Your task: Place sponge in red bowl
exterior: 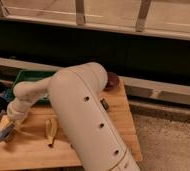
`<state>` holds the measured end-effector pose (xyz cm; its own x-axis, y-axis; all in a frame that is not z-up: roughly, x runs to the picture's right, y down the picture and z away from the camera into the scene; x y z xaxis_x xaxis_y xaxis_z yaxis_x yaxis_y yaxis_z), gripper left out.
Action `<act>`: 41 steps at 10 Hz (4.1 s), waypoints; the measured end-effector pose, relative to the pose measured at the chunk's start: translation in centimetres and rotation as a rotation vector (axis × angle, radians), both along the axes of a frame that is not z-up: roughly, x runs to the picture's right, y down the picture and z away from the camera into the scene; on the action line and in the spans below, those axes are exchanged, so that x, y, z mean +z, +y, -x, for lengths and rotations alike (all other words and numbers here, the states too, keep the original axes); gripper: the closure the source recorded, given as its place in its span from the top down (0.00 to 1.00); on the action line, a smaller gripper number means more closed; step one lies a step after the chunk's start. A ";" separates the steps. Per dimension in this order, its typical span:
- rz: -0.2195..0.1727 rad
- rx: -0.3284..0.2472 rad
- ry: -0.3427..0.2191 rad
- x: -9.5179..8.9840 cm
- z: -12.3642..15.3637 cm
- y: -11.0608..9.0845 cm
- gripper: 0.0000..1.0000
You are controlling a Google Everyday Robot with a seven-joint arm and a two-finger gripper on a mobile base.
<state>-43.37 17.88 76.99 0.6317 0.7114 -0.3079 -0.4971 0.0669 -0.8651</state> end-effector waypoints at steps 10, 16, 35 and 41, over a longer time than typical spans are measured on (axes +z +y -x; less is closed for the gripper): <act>-0.104 0.062 0.014 -3.1 -2.1 -3.6 0.00; -0.082 0.185 0.000 -4.1 -7.8 -8.0 0.00; -0.068 0.578 0.281 -0.6 -31.2 -20.3 0.00; -0.044 0.657 0.382 2.8 -36.5 -24.9 0.00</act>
<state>-6.88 -6.99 79.83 -0.0706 0.9211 -0.3830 -0.7112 -0.3157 -0.6281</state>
